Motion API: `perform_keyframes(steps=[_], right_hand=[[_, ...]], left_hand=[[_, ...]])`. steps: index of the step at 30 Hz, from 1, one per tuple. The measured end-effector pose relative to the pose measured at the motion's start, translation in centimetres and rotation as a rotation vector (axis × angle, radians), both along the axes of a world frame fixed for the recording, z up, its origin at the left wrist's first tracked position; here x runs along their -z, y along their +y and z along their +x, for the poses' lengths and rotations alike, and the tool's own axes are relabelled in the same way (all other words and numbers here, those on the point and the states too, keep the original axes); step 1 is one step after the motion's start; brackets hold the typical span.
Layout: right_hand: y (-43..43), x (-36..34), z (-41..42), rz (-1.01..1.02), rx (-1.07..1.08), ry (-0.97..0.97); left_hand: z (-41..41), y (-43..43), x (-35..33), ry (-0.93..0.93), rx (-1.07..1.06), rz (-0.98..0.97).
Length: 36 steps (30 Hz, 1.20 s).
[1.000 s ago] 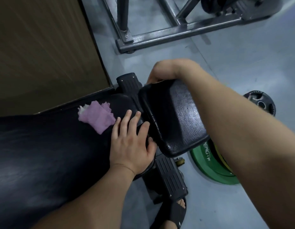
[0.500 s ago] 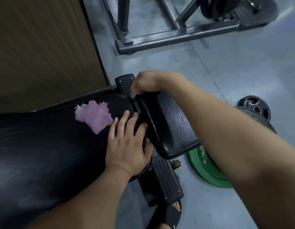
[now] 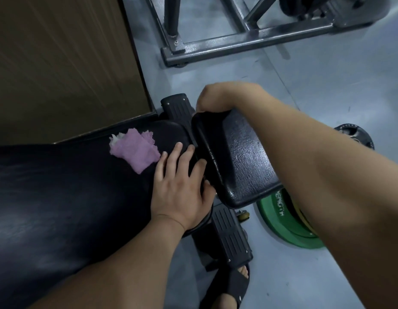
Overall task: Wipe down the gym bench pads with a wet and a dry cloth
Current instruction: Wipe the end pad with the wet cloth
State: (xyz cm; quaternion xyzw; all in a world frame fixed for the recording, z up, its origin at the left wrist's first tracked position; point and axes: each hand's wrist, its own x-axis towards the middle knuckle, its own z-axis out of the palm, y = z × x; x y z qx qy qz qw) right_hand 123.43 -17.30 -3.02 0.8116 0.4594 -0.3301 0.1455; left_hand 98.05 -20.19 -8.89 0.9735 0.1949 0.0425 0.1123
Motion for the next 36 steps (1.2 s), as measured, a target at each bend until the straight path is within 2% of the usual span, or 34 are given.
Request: perform_keyframes(steps=[4, 8, 11, 13, 16, 18, 23, 25, 28, 30, 36], right_hand=[[-1.6, 1.2, -1.8, 0.235, 0.005, -0.050], [-4.1, 2.3, -3.5, 0.403, -0.178, -0.168], [-5.6, 3.0, -4.2, 0.464, -0.277, -0.146], [-5.5, 2.2, -4.0, 0.475, -0.151, -0.112], [-3.9, 1.7, -2.1, 0.363, 0.166, -0.064], [-4.2, 2.2, -0.8, 0.282, 0.213, -0.068], [-7.2, 1.6, 3.0, 0.251, 0.401, -0.080], [-6.5, 1.5, 2.5, 0.244, 0.398, -0.077], [-5.6, 2.2, 0.3, 0.330, 0.319, -0.071], [-6.2, 2.4, 0.1, 0.395, 0.355, -0.050], [-10.3, 2.6, 2.6, 0.562, 0.765, 0.043]], left_hand=[[0.0, 0.0, 0.1, 0.003, -0.003, -0.012], [0.0, 0.0, 0.2, 0.001, -0.003, -0.007], [0.1, -0.1, 0.1, -0.004, -0.013, -0.008], [0.1, -0.1, 0.1, 0.002, -0.016, -0.003], [0.0, -0.1, 0.1, 0.004, -0.006, -0.003], [0.0, -0.1, 0.1, 0.007, -0.008, -0.007], [0.2, -0.2, 0.1, 0.005, -0.014, -0.007], [0.2, -0.2, 0.1, 0.005, -0.010, -0.002], [0.1, -0.2, 0.2, -0.010, -0.012, 0.008], [0.1, -0.2, 0.3, -0.013, -0.012, 0.013], [0.2, -0.1, 0.5, -0.036, -0.008, 0.007]])
